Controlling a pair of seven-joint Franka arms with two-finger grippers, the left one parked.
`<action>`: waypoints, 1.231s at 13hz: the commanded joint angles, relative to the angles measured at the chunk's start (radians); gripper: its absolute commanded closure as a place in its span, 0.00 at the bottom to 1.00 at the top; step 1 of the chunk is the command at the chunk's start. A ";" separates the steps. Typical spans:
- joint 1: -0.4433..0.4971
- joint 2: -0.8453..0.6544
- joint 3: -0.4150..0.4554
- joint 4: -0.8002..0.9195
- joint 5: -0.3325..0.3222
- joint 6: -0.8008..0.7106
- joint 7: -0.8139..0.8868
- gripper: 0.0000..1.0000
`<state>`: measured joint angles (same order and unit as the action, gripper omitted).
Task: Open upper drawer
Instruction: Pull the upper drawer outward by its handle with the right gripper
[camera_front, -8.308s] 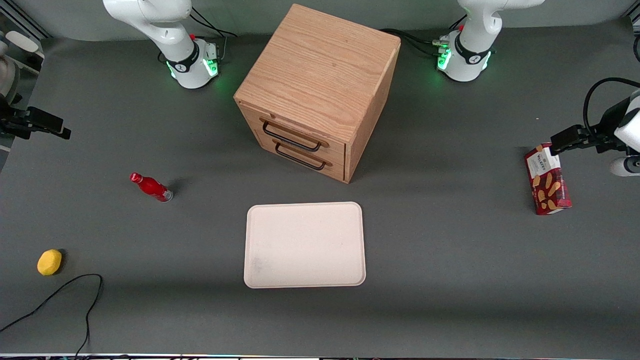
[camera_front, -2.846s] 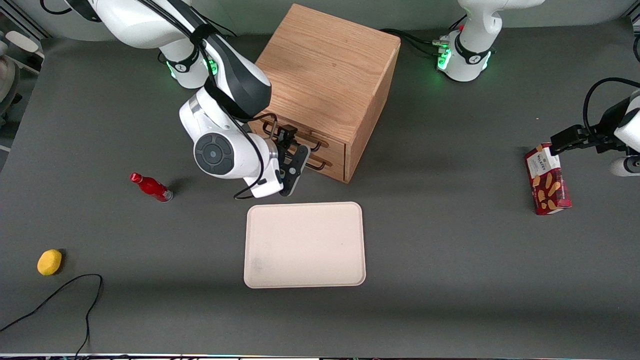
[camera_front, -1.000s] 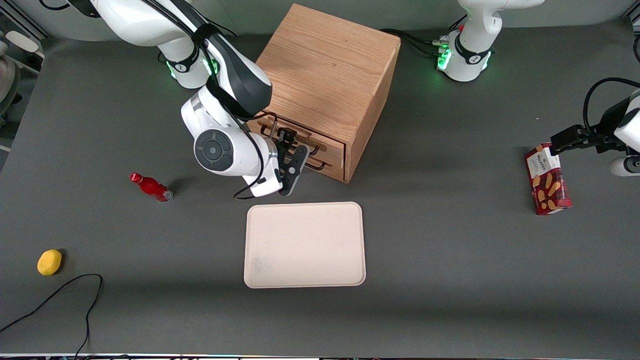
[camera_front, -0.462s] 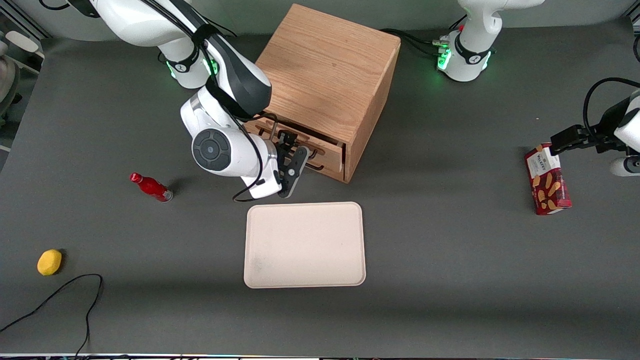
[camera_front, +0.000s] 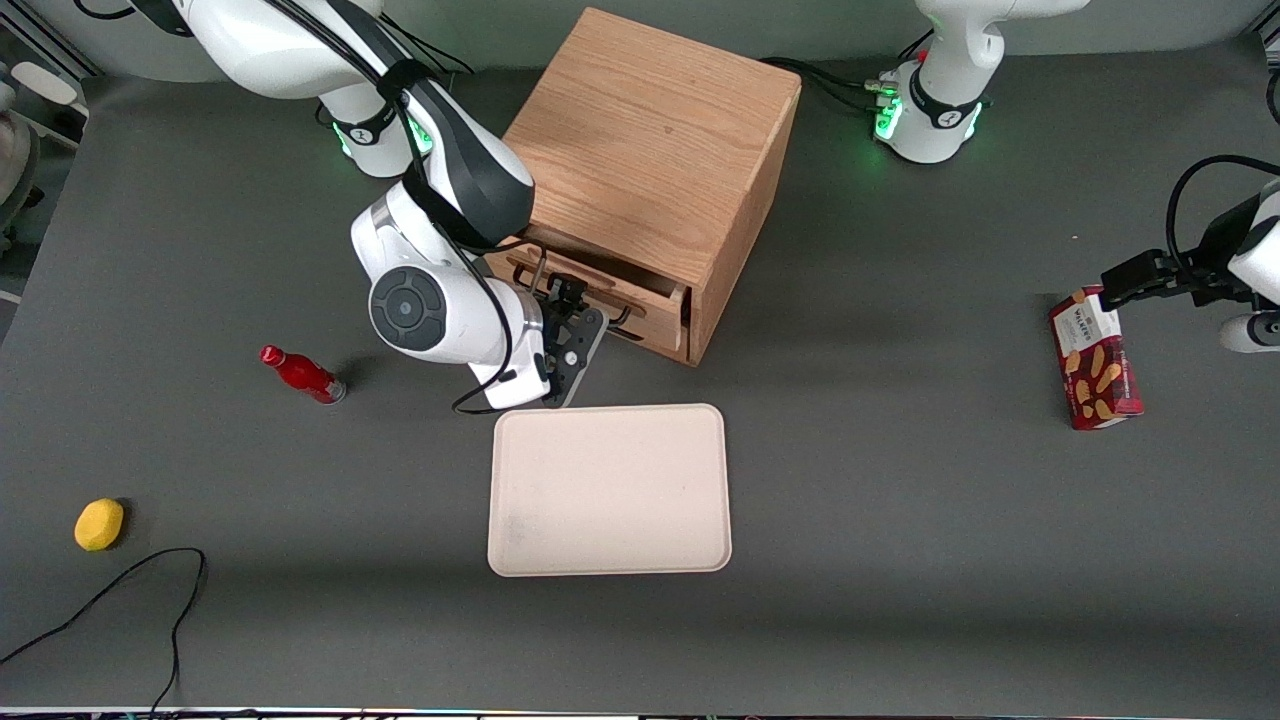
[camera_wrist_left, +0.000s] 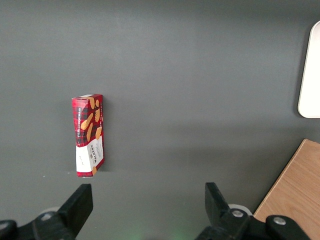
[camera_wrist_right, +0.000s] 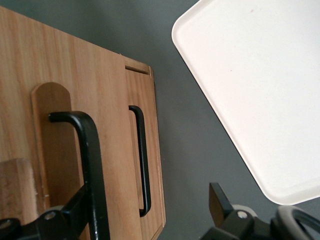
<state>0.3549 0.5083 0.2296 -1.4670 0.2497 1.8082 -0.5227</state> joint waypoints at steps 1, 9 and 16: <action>-0.002 0.015 -0.001 -0.006 -0.013 0.017 -0.020 0.00; -0.027 0.021 -0.001 -0.004 -0.012 0.017 -0.028 0.00; -0.045 0.041 -0.001 0.030 -0.012 0.017 -0.051 0.00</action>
<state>0.3197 0.5324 0.2264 -1.4662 0.2496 1.8219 -0.5343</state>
